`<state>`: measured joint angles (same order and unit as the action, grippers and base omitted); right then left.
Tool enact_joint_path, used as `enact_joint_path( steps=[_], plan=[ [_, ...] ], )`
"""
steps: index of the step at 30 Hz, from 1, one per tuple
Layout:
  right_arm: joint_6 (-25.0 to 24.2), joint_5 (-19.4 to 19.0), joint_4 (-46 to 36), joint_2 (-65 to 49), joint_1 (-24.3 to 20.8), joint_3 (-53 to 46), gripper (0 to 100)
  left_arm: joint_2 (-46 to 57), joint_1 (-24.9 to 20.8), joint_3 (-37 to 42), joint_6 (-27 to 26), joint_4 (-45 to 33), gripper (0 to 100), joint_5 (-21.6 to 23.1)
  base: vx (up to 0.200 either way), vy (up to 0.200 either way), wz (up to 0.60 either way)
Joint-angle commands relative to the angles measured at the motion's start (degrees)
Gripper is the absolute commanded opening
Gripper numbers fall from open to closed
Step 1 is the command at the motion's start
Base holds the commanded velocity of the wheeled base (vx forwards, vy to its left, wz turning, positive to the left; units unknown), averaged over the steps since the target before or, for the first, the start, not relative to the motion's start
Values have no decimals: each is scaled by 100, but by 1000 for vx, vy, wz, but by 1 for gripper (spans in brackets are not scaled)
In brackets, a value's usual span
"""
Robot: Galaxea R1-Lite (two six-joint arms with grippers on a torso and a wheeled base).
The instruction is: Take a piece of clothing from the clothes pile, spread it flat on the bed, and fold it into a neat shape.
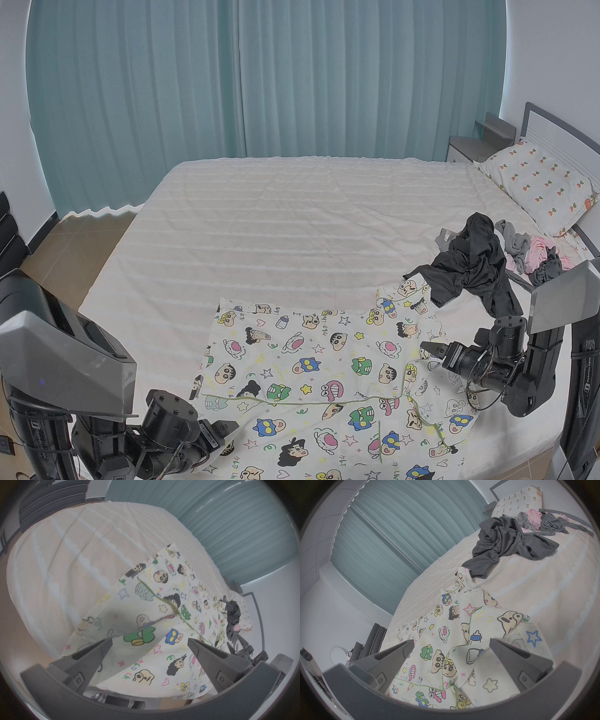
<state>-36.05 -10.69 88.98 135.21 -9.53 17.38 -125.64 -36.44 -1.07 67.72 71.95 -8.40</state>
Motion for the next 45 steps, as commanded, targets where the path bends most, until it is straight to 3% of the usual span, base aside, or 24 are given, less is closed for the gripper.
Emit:
enact_joint_path(
  steps=[1, 8, 20, 31, 34, 45],
  plan=[
    [-8, -3, 67, 6, -5, 2, 100, -84, -127, 98, -75, -181, 100, -109, 0, 0, 0],
    [1, -3, 67, 6, -5, -7, 100, -277, -48, 98, -286, -225, 100, -558, 0, 0, 0],
    [1, 76, 67, 15, 4, 11, 100, -207, -478, 55, 22, -181, 100, -408, 0, 0, 0],
    [1, 76, 67, 50, 4, 28, 100, 224, -434, -183, 523, -181, 100, -57, 0, 0, 0],
    [1, 85, 67, 50, 4, 37, 100, 197, -382, -517, 743, -225, 100, -171, 0, 0, 0],
    [1, 85, 67, 50, 13, 37, 100, -128, 23, -930, 769, -137, 100, -988, 0, 0, 0]
  ],
)
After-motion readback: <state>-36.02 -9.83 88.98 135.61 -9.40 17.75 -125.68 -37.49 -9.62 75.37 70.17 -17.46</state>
